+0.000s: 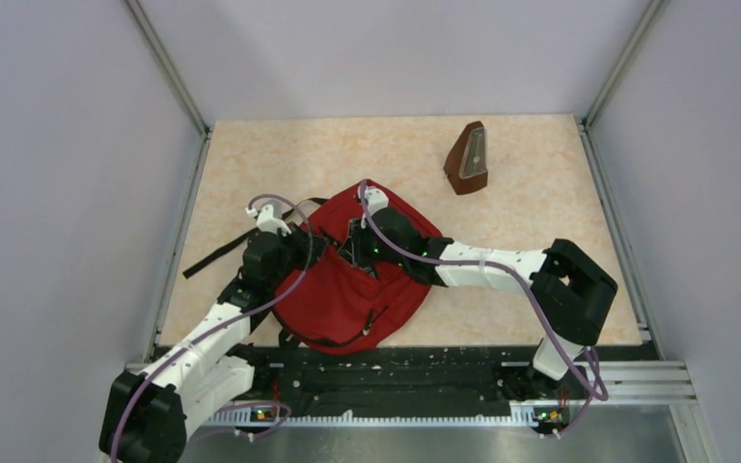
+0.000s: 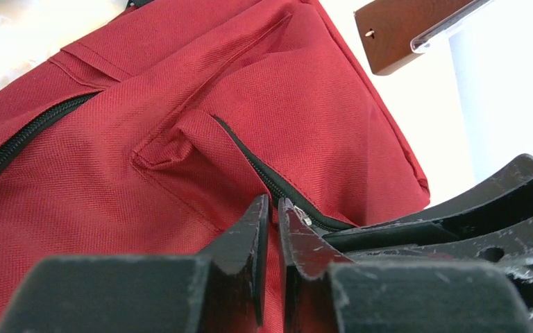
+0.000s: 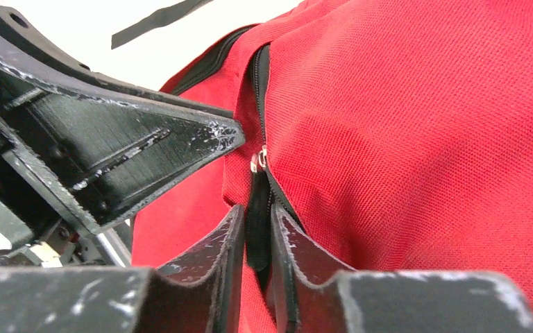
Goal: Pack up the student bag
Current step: Zip the student bag at the center of the board.
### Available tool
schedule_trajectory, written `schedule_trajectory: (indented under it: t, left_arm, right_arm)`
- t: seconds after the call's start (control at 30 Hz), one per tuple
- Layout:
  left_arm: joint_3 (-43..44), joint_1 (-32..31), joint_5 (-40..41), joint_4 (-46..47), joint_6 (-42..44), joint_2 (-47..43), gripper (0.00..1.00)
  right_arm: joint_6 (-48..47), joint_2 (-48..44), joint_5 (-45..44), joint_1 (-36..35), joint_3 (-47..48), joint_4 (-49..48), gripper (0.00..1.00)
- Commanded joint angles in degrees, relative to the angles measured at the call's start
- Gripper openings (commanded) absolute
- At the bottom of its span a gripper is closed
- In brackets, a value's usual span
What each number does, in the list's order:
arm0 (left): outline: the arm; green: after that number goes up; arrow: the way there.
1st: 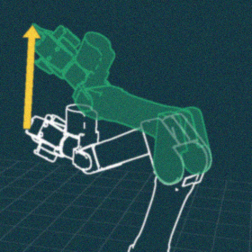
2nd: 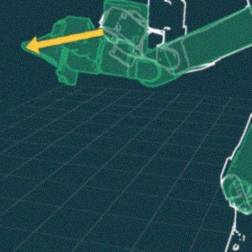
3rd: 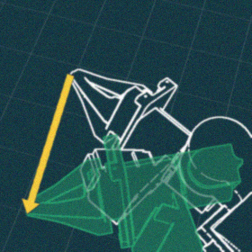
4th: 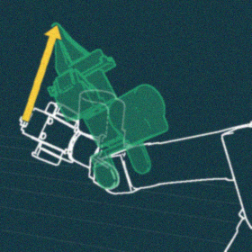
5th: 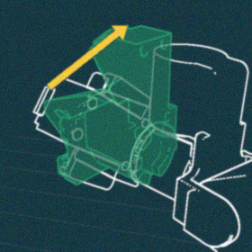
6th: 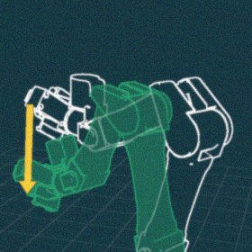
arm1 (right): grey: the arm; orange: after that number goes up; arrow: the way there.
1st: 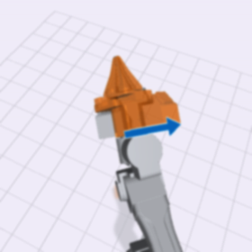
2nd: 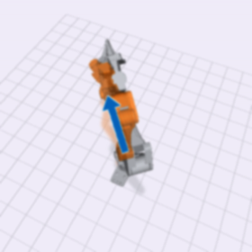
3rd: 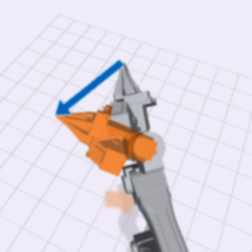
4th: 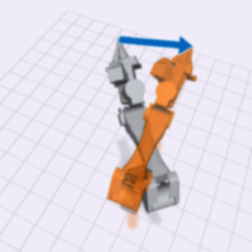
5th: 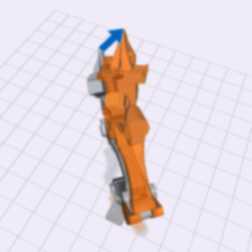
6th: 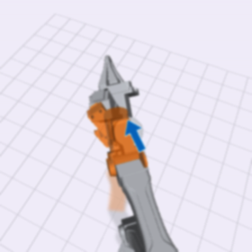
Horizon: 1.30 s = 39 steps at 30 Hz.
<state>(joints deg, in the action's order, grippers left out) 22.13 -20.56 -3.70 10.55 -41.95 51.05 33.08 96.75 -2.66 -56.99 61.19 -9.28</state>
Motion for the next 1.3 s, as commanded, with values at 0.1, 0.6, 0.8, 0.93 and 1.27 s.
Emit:
schedule_trajectory:
  t: [0.1, 0.6, 0.8, 0.93, 1.27]
  left_arm:
    - [-1.16, 0.26, 0.1, 3.31, 0.21, -0.41, 0.11]
    - [-3.62, 0.25, 6.18, 10.76, -7.1, 3.08, 0.68]
    - [-2.62, 0.35, 5.74, 14.68, -6.65, 7.5, 0.41]
    - [-1.55, 0.56, 5.77, 16.07, -5.56, 9.21, 0.24]
    - [2.4, 0.8, 4.5, 16.0, -1.99, 12.75, 0.01]
  right_arm:
    - [1.1, -0.15, 0.55, 1.17, 1.5, -4.72, 0.0]
    - [-2.17, -7.23, 2.3, 1.0, -4.76, -2.81, 0.0]
    - [-5.02, -10.33, 0.36, 0.17, -7.4, 1.07, 0.0]
    - [-6.33, -12.73, -1.08, -0.29, -9.18, 4.95, 0.0]
    - [-8.63, -20.08, -6.29, -2.39, -15.31, 14.2, 0.0]
